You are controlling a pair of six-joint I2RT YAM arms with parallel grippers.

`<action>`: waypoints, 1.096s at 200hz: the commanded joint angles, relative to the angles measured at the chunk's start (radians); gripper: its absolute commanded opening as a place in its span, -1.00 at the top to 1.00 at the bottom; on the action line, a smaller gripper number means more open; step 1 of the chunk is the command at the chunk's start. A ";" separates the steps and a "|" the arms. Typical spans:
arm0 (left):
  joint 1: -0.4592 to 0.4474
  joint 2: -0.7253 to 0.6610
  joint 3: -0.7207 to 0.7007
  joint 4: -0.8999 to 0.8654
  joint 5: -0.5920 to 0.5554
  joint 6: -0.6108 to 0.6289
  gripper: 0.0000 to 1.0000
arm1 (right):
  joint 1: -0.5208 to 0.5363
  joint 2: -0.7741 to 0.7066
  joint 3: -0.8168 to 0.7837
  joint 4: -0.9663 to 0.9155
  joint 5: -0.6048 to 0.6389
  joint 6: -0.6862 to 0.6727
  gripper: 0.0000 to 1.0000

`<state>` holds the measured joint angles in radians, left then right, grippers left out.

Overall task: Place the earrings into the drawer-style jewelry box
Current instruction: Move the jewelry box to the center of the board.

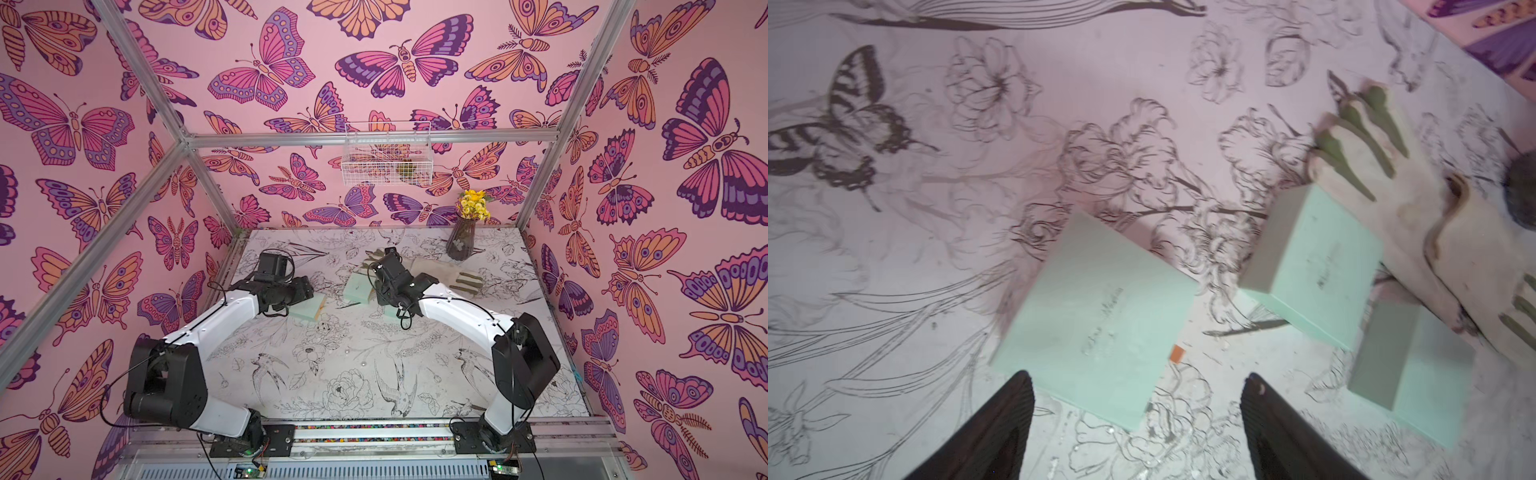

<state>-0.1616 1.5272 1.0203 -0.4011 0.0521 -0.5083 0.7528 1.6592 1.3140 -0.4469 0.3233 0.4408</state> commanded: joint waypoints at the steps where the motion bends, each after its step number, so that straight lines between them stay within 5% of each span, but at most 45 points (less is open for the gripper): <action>1: 0.006 0.070 0.033 -0.069 -0.037 -0.028 -0.61 | -0.006 -0.010 0.009 0.025 0.048 -0.029 -0.59; 12: 0.007 0.099 0.054 -0.088 -0.052 -0.029 -0.61 | -0.005 -0.027 -0.022 0.087 0.052 -0.025 -0.82; 36: 0.009 0.143 0.078 -0.092 -0.046 -0.028 -0.61 | -0.007 -0.048 -0.079 0.186 0.073 -0.033 -0.99; 72: 0.009 0.212 0.126 -0.126 -0.015 -0.027 -0.61 | -0.006 -0.068 -0.152 0.293 -0.011 -0.052 -0.99; 125: 0.008 0.291 0.187 -0.171 0.011 -0.002 -0.60 | -0.007 0.023 -0.029 0.126 -0.231 -0.028 -0.91; 219: 0.008 0.329 0.296 -0.212 -0.060 0.024 -0.70 | -0.007 0.037 -0.093 0.155 -0.299 -0.004 -0.85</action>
<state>-0.1528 1.8351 1.2736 -0.5804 0.0185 -0.5053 0.7479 1.6897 1.2396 -0.2752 0.0479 0.4271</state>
